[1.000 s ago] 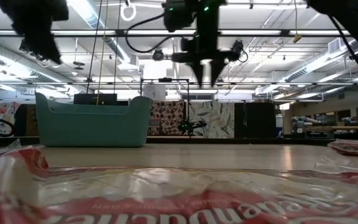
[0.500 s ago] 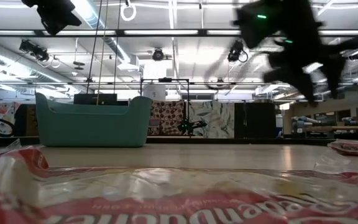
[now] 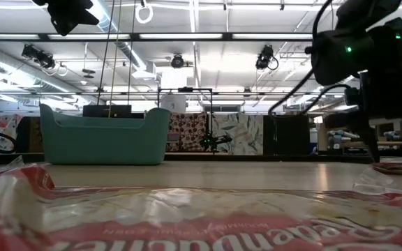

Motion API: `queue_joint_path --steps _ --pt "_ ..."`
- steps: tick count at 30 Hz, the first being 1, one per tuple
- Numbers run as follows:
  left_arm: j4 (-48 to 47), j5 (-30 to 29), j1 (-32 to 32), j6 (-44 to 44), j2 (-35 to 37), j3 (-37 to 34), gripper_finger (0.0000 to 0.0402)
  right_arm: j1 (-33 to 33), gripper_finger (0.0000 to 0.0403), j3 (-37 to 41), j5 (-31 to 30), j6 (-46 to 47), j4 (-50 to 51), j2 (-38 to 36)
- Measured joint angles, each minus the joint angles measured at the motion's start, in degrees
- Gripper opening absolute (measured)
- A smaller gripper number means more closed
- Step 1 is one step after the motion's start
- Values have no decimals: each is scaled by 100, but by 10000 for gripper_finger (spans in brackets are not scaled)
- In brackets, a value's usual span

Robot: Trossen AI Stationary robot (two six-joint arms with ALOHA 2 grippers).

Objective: Sort popcorn bags into baskets
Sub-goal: Put the popcorn bag into the green bin

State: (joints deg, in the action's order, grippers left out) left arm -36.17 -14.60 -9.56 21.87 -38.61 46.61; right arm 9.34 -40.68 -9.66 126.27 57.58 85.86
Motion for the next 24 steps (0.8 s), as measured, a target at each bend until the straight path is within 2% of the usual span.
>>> queue_joint_path --steps 4,7,12,15,18,20,22,24 --pt "3 -133 1 1 0 0 164 0 196 81 -67 161 -195 231" --pt "3 -337 12 1 0 0 164 -2 166 -46 -151 147 -160 381" --pt "4 -612 12 -4 0 0 164 -3 73 -180 -562 50 -297 389" --pt "4 -789 12 28 0 0 164 -6 13 -342 -817 -360 -362 397" --pt "3 -1219 12 545 0 0 164 -4 9 -799 -1320 -1097 -405 405" --pt "13 -1423 15 934 0 -28 164 17 5 -1242 -1911 -1863 -431 405" --pt "29 -1457 55 1213 -2 -119 165 51 5 -1747 -2560 -2932 -592 403" --pt "66 -1450 128 1586 -4 -267 169 50 4 -2263 -2923 -4138 -797 403"
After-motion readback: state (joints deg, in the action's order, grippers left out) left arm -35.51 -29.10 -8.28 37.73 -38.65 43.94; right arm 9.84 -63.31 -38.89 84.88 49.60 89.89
